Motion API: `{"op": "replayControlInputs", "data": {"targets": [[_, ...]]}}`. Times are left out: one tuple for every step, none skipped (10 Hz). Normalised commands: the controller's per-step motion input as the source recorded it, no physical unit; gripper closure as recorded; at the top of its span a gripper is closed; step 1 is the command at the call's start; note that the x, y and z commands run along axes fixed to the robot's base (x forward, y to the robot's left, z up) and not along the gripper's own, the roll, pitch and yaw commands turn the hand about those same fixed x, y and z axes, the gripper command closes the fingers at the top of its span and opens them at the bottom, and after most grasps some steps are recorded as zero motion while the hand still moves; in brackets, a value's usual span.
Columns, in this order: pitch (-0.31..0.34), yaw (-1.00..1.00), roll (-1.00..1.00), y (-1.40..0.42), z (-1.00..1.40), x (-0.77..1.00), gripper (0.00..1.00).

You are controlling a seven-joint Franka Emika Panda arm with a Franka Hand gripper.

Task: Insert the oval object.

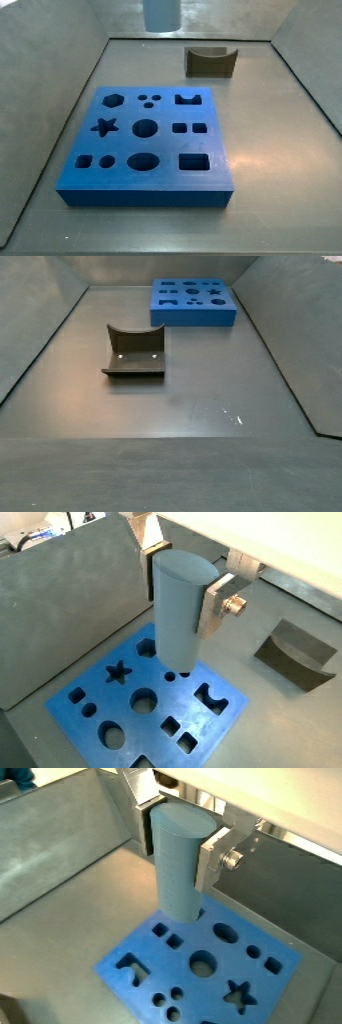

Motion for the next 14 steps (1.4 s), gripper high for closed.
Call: {"op": "replayControlInputs", "data": {"targets": [[-0.067, -0.28, 0.05, -0.97, -1.00, -0.31, 1.00], [-0.073, -0.27, 0.06, -0.98, -1.00, -0.30, 1.00], [-0.073, -0.27, 0.06, -0.97, -1.00, -0.30, 1.00], [-0.071, -0.28, 0.06, -0.97, -1.00, -0.30, 1.00], [-0.071, -0.28, 0.06, -0.96, -1.00, -0.29, 1.00], [-0.099, -0.29, 0.08, -0.97, -1.00, -0.27, 1.00], [-0.107, -0.19, 0.17, -0.64, -1.00, 0.00, 1.00], [-0.117, 0.00, 0.42, -0.10, -0.51, 0.00, 1.00], [-0.174, 0.16, 0.41, 0.00, -0.43, -0.02, 1.00], [-0.180, 0.27, 0.33, 0.00, -0.47, 0.00, 1.00], [-0.153, 0.32, 0.30, 0.12, -0.51, 0.14, 1.00], [-0.136, 0.24, 0.22, 0.17, -0.63, 0.13, 1.00], [-0.066, 0.31, 0.16, 0.27, -0.52, 0.18, 1.00], [0.071, 0.15, 0.01, 0.10, -0.39, 0.41, 1.00]]}}
